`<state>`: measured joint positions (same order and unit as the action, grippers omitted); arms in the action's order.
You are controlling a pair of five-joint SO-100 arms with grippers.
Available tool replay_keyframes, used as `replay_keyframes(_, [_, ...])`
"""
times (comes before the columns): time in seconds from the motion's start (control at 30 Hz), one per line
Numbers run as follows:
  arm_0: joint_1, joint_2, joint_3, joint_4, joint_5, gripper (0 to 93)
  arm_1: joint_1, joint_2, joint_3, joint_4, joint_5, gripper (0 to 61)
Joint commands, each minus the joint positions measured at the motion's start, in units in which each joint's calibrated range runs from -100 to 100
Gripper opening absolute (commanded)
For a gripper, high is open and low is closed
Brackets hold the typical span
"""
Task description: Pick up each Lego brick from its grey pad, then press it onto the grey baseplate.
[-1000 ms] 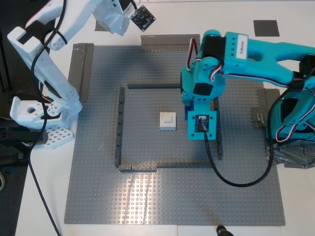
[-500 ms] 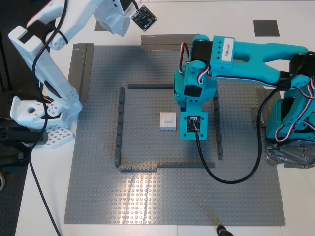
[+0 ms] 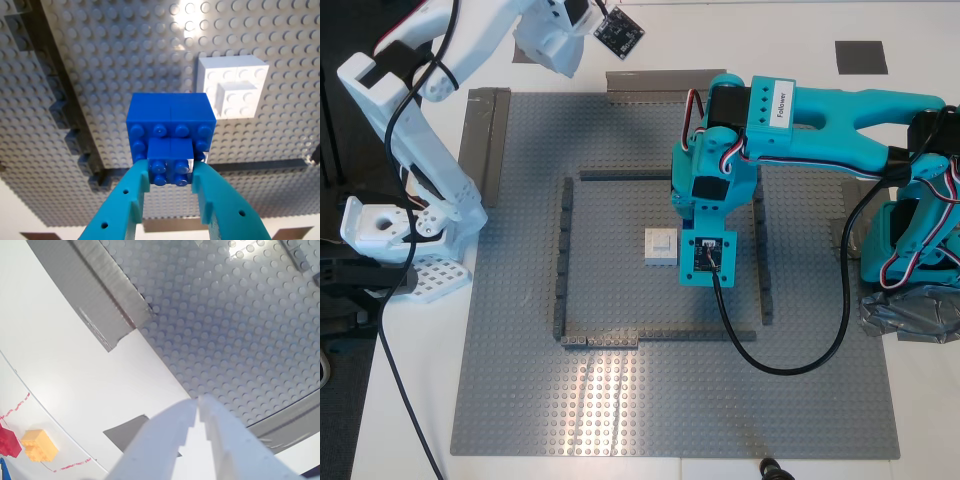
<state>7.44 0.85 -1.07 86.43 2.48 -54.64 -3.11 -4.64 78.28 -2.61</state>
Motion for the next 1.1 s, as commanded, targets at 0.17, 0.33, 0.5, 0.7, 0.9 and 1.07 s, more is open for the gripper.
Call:
replay_keyframes(0.17, [-1.09,-0.33,-0.33,-0.35,-1.14,0.0,0.48,-5.3,-0.73,1.46,1.08,0.3])
replay_keyframes(0.33, [-0.94,-0.76,4.73,-4.17,-1.24,0.0,0.12,-5.9,1.17,1.38,1.91,0.3])
replay_keyframes(0.5, [-0.8,-1.02,6.36,-5.23,-1.73,0.0,0.19,-6.5,2.43,1.22,2.0,0.4])
replay_keyframes(0.7, [-1.23,-1.02,6.36,-5.56,-1.87,0.0,0.34,-6.59,3.24,1.54,2.0,0.4])
replay_keyframes(0.9, [-1.23,-0.5,6.36,-6.37,-1.87,0.0,-0.02,-6.25,3.33,1.54,1.81,0.4])
replay_keyframes(1.07, [-1.96,-0.33,6.45,-6.37,-1.87,0.0,-0.31,-6.25,3.33,1.71,1.52,0.4])
